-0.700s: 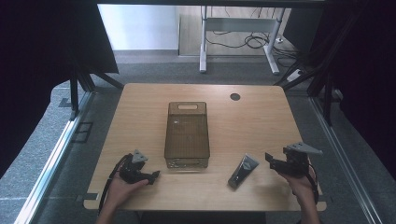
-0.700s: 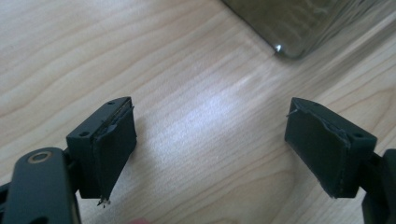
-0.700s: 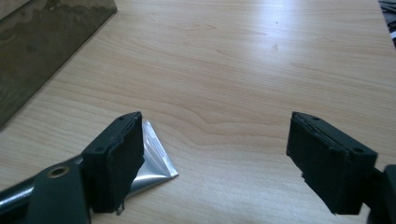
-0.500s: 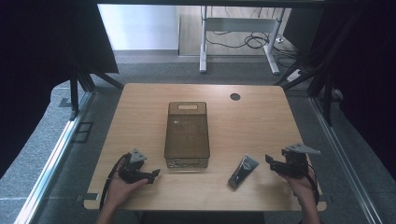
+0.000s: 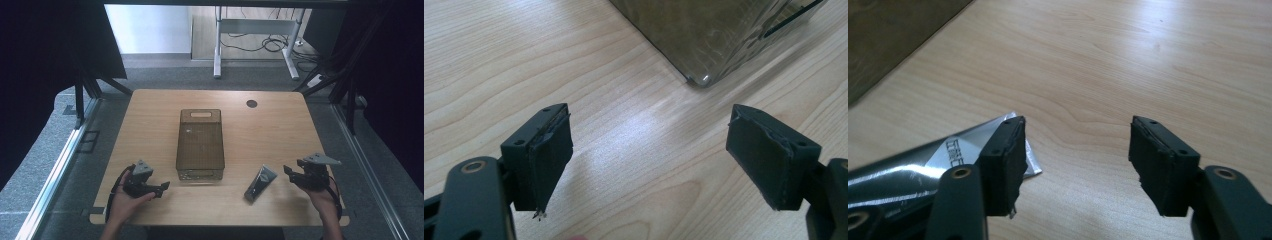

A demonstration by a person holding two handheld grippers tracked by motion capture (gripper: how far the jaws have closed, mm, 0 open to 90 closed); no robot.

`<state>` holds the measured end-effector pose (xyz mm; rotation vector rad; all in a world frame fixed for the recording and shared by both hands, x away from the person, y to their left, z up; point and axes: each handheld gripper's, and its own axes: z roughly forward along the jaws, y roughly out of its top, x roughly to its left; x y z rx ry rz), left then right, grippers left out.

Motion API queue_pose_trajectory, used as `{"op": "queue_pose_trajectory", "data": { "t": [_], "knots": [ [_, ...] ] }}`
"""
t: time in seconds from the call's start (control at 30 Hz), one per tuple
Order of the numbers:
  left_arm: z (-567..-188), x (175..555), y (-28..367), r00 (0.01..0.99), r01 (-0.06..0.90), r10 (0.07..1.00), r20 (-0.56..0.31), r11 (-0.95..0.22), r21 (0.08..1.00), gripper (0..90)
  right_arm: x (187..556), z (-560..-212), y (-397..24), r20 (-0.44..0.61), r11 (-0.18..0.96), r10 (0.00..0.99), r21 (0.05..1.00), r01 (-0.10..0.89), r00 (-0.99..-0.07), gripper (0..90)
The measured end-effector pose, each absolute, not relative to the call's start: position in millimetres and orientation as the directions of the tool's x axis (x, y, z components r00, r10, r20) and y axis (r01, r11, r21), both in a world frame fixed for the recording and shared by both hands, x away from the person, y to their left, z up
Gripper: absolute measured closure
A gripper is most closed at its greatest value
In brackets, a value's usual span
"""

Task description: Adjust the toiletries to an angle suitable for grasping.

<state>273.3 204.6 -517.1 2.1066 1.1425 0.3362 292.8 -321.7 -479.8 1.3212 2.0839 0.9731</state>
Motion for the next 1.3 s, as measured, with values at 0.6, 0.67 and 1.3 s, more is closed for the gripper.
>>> {"op": "queue_pose_trajectory", "data": {
  "t": [0.6,0.67,1.3],
  "knots": [
    [-515,267,209,0.574,0.629,0.811,-0.113,-0.348,0.696,20.5,298,-440,-307,-0.04,0.525,0.775,0.595,0.608,-0.63,83.2],
    [-517,268,211,0.565,0.637,0.817,-0.111,-0.347,0.688,20.6,299,-443,-303,-0.022,0.541,0.758,0.579,0.61,-0.651,86.9],
    [-517,264,211,0.563,0.636,0.82,-0.102,-0.352,0.687,20.6,303,-445,-244,-0.015,0.765,0.563,0.388,0.514,-0.826,90.0]
  ]
}}
